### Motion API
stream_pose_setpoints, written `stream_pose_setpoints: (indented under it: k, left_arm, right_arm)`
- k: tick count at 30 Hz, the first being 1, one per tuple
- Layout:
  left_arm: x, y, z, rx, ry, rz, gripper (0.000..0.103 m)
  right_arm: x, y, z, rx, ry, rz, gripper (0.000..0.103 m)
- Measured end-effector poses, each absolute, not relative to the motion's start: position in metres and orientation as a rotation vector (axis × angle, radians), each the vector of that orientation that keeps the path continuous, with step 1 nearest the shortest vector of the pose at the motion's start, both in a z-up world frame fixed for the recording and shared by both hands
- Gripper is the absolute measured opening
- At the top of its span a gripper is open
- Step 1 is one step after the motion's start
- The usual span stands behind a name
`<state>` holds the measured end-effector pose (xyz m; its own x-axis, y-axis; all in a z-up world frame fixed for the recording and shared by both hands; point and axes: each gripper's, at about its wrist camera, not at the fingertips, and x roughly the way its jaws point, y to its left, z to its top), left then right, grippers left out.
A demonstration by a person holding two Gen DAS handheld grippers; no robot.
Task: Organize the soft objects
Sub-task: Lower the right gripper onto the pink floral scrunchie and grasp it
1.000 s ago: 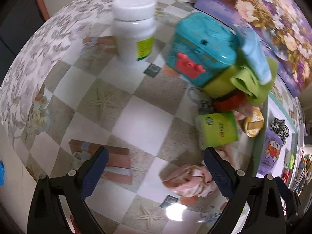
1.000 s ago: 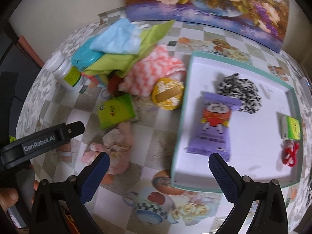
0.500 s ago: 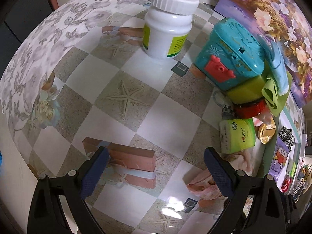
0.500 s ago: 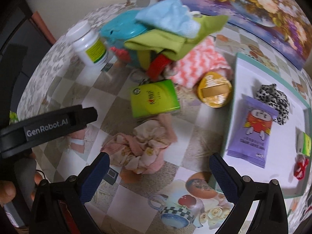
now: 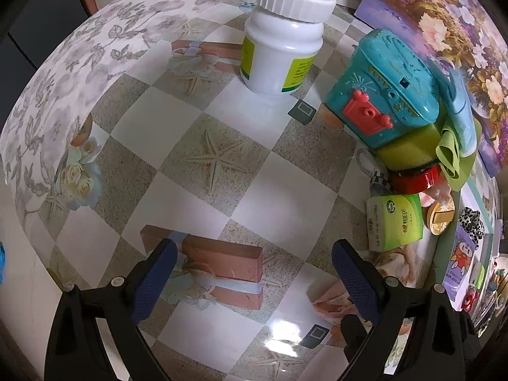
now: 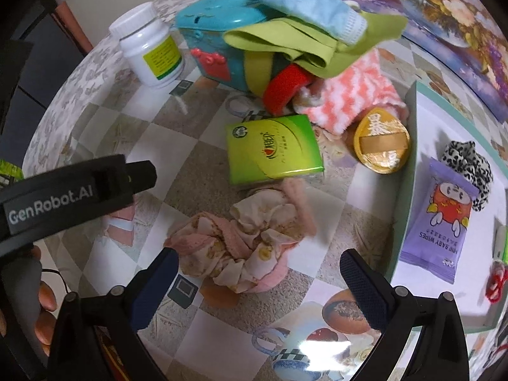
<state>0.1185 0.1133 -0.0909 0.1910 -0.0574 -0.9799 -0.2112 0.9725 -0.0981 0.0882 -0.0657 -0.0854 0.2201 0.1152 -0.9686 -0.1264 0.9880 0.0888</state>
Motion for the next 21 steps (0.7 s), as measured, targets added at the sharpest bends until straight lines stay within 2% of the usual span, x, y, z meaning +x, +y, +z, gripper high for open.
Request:
stream_pose_setpoints:
  k: [10, 19, 21]
  left_arm:
    - [0.118, 0.110, -0.097, -0.224, 1.383, 0.119, 0.098]
    - [0.118, 0.110, -0.095, -0.216, 1.386, 0.128, 0.098]
    - [0.118, 0.110, -0.095, -0.213, 1.387, 0.127, 0.098]
  right_arm:
    - [0.090, -0.062, -0.101, -0.017, 1.368, 0.148, 0.101]
    - [0.089, -0.052, -0.103, -0.060, 1.361, 0.236, 0.078]
    - [0.089, -0.051, -0.103, -0.062, 1.356, 0.246, 0.068]
